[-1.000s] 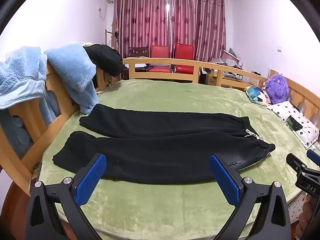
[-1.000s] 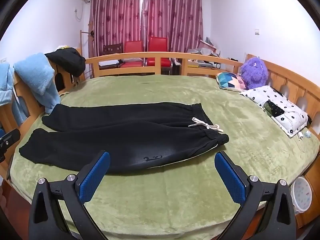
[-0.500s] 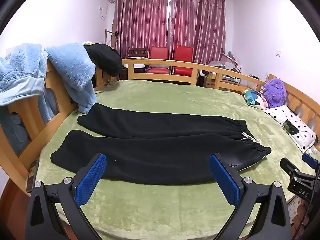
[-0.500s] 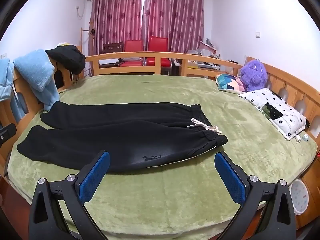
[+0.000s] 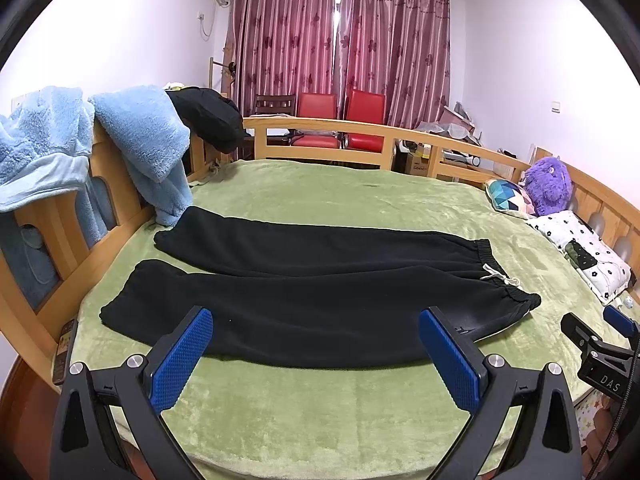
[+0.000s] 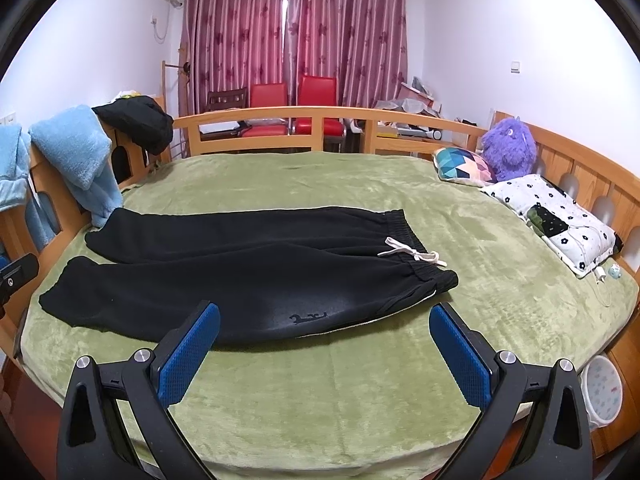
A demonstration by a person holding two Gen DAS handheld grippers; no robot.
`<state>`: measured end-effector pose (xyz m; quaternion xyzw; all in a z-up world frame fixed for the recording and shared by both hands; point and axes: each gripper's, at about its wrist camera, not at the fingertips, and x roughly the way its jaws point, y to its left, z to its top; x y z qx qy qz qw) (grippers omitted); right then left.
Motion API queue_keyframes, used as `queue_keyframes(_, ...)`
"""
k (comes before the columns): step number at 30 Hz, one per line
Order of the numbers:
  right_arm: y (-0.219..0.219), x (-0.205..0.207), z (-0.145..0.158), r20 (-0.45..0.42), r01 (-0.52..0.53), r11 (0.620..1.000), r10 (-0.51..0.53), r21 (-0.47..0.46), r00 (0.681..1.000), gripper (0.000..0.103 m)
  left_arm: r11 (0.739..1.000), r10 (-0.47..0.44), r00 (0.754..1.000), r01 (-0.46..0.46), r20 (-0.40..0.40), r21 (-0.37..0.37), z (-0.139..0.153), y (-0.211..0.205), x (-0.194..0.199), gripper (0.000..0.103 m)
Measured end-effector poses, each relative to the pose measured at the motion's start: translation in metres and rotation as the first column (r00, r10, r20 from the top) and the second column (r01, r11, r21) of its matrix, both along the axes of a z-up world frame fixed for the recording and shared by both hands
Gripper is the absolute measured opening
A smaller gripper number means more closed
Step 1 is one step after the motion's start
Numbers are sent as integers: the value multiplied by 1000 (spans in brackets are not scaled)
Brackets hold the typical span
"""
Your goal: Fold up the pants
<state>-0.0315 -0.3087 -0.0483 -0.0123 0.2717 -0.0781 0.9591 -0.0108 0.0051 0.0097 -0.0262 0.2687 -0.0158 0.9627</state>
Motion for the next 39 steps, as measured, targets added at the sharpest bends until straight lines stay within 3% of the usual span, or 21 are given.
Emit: queue_keyframes(39, -1, -8, 1, 14, 10, 1000, -10, 29, 1000, 103, 1000, -8, 1000, 8, 20, -6, 4, -3, -10, 103)
